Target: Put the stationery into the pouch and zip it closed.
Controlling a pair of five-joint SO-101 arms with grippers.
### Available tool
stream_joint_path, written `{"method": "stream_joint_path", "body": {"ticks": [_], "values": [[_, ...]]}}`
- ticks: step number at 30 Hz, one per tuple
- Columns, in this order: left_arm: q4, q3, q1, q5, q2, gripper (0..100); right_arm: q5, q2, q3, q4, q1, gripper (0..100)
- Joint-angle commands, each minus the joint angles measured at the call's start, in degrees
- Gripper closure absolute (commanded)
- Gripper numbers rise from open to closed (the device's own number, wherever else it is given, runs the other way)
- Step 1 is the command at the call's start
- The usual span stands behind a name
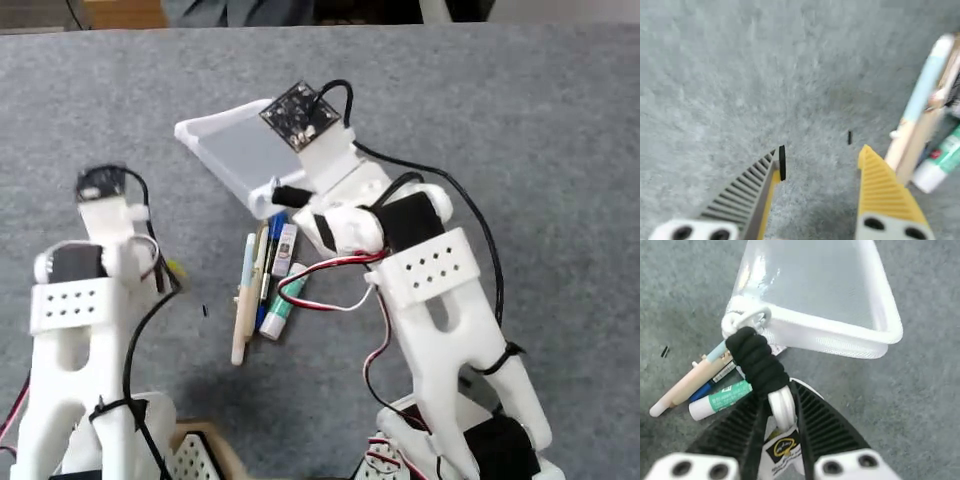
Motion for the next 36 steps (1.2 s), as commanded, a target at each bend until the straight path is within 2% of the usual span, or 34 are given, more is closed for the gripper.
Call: {"method": "stream_joint_path", "body": {"ticks": [1,7,12,14,17,24,31,36], "values": [[3.78,-8.22,0.4,0.62,-0.62,74,-0.53,-2.15,-4.97,0.09,0.53,98.7],[7.21,-15.43,0.92,0.7,-0.62,74,-0.53,-1.89,-7.52,0.09,0.18,98.7],[11.52,-24.13,11.21,1.32,-0.62,74,-0.62,-1.8,-7.16,0.0,-3.34,98.7],[12.75,-29.05,15.78,4.66,-0.62,74,-0.7,-1.8,-7.16,-0.09,-3.69,98.7],[13.19,-33.98,18.51,7.12,-0.62,74,-0.7,-1.8,-6.9,0.0,-3.52,98.7],[10.99,-36.09,19.03,7.47,-0.62,74,-0.7,-1.98,-3.56,-1.49,-3.43,98.7],[3.78,-30.11,19.47,7.47,-0.53,74,-0.62,-2.24,-3.74,-1.58,-3.43,98.7],[3.43,-29.58,24.04,7.47,0.0,74,-0.79,-2.07,-5.93,-1.41,-3.43,98.7]]}}
